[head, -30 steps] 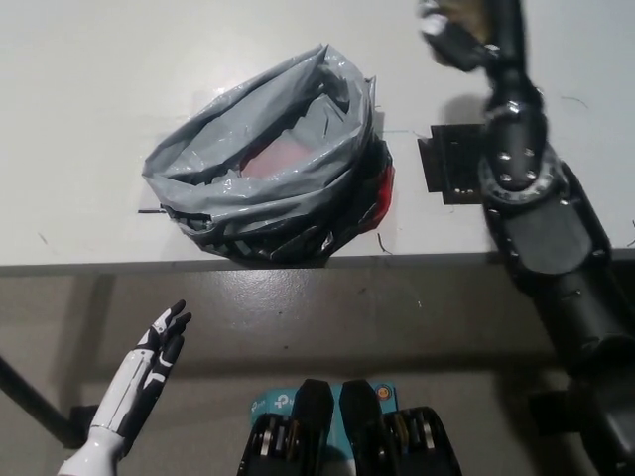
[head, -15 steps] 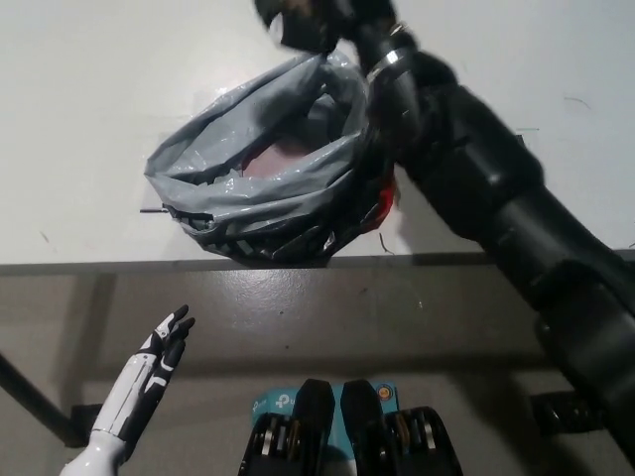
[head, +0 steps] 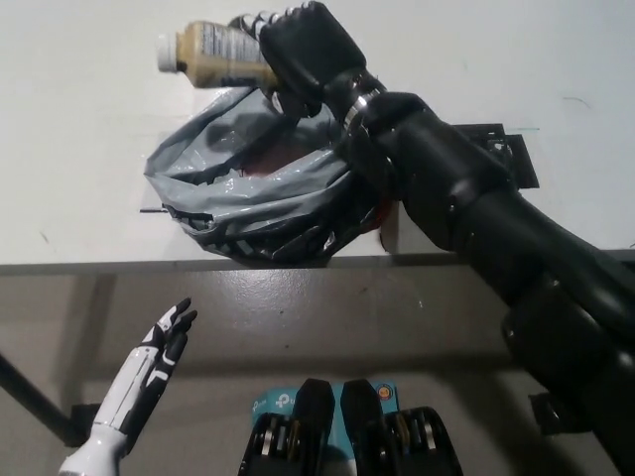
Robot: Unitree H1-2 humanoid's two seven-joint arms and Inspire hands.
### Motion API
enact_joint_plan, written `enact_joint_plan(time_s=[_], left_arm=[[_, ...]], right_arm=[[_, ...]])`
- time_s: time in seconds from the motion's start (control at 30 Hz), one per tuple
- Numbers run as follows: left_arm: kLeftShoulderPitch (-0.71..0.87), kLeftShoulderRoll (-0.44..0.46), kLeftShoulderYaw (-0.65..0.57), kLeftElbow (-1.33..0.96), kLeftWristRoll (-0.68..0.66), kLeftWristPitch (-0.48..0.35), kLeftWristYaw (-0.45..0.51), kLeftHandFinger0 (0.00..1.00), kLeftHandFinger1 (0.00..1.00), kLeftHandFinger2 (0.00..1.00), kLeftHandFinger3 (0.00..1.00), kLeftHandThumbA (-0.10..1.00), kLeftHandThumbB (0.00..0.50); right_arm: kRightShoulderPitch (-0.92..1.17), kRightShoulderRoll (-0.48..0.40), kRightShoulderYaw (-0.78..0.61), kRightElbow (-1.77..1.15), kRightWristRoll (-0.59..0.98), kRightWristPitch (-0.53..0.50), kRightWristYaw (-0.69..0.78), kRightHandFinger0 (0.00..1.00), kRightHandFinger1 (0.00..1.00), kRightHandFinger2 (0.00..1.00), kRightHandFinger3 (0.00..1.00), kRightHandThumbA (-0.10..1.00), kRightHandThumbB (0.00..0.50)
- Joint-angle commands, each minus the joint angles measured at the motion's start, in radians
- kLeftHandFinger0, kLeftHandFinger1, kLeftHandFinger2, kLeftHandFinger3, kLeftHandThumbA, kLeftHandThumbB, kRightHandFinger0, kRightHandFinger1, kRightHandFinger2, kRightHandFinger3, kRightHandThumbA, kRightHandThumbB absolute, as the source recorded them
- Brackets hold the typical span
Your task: Use the right hand to pick up a bottle of protein shake and place it into a plastic bag on the left side
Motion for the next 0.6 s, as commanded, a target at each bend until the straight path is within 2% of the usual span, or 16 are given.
enact_joint_plan(time_s=[0.0,0.03,0.07,0.1,0.13,0.17,0.2,0.23,0.27,0.3,0.33,0.37,0.4,0.43,0.5,0.57], left_arm=[[-0.008,0.007,0.004,-0.027,-0.023,0.0,-0.019,1.0,1.0,1.0,1.0,1.0,0.148],[0.002,0.007,0.002,-0.027,-0.021,-0.006,-0.019,1.0,1.0,1.0,1.0,1.0,0.148],[0.003,0.007,0.002,-0.021,-0.018,-0.017,-0.016,1.0,1.0,1.0,1.0,1.0,0.156],[0.014,0.007,0.001,-0.021,-0.016,-0.023,-0.015,1.0,1.0,1.0,1.0,1.0,0.157],[0.023,0.009,-0.003,-0.025,-0.013,-0.022,-0.017,1.0,1.0,1.0,1.0,1.0,0.175],[0.027,0.01,-0.006,-0.027,-0.01,-0.022,-0.018,1.0,1.0,1.0,1.0,1.0,0.176],[0.028,0.008,-0.005,-0.025,-0.009,-0.023,-0.015,1.0,1.0,1.0,1.0,1.0,0.183],[0.019,0.007,-0.003,-0.021,-0.011,-0.02,-0.014,1.0,1.0,1.0,1.0,1.0,0.182],[0.014,0.005,0.0,-0.023,-0.014,-0.01,-0.014,1.0,1.0,1.0,1.0,1.0,0.168],[0.01,0.003,0.001,-0.024,-0.018,-0.003,-0.014,1.0,1.0,1.0,1.0,1.0,0.158],[0.011,-0.003,-0.001,-0.027,-0.02,0.002,-0.013,1.0,1.0,1.0,1.0,1.0,0.156],[0.017,-0.01,-0.004,-0.025,-0.021,-0.011,-0.01,1.0,1.0,1.0,1.0,1.0,0.146],[0.015,-0.02,-0.008,-0.019,-0.02,-0.023,-0.006,1.0,1.0,1.0,1.0,1.0,0.146],[0.007,-0.022,-0.01,-0.013,-0.019,-0.029,-0.006,1.0,1.0,1.0,1.0,1.0,0.187],[-0.003,-0.026,-0.012,-0.007,-0.02,-0.038,-0.007,1.0,1.0,1.0,1.0,1.0,0.205],[-0.015,-0.028,-0.009,-0.016,-0.019,-0.021,-0.008,1.0,1.0,1.0,1.0,1.0,0.196]], right_arm=[[-0.056,-0.01,0.018,-0.004,-0.058,-0.048,-0.052,0.0,0.06,0.55,0.25,-0.1,0.248],[-0.047,-0.009,0.023,-0.009,-0.063,-0.048,-0.045,0.0,0.08,0.57,0.25,-0.1,0.237],[-0.043,-0.008,0.022,-0.013,-0.06,-0.042,-0.019,0.0,0.11,0.57,0.29,-0.04,0.224],[-0.032,-0.005,0.021,-0.02,-0.06,-0.038,-0.008,0.0,0.11,0.53,0.3,-0.02,0.22],[-0.024,-0.001,0.016,-0.026,-0.052,-0.031,0.03,0.0,0.11,0.44,0.39,0.14,0.226],[-0.021,0.003,0.009,-0.028,-0.043,-0.028,0.061,0.0,0.09,0.35,0.38,0.15,0.231],[-0.021,0.006,-0.004,-0.033,-0.029,-0.022,0.099,0.0,0.08,0.31,0.42,0.17,0.243],[-0.029,0.009,-0.026,-0.031,0.0,-0.02,0.151,0.07,0.15,0.35,0.52,0.18,0.244],[-0.036,0.012,-0.056,-0.033,0.044,-0.017,0.225,0.21,0.26,0.43,0.69,0.19,0.221],[-0.046,0.014,-0.096,-0.037,0.101,-0.001,0.334,0.45,0.53,0.69,0.88,0.2,0.224],[-0.051,0.015,-0.14,-0.05,0.155,0.021,0.454,0.58,0.62,0.76,0.96,0.21,0.223],[-0.047,0.01,-0.168,-0.071,0.191,0.034,0.526,0.95,0.99,1.0,1.0,0.21,0.269],[-0.046,0.001,-0.186,-0.088,0.21,0.042,0.57,1.0,1.0,1.0,1.0,0.22,0.28],[-0.048,-0.007,-0.196,-0.105,0.221,0.045,0.586,1.0,1.0,1.0,1.0,0.35,0.302],[-0.042,-0.022,-0.228,-0.149,0.25,0.037,0.604,1.0,1.0,1.0,1.0,0.45,0.296],[-0.036,-0.036,-0.262,-0.211,0.278,0.037,0.605,1.0,1.0,1.0,1.0,0.63,0.276]])
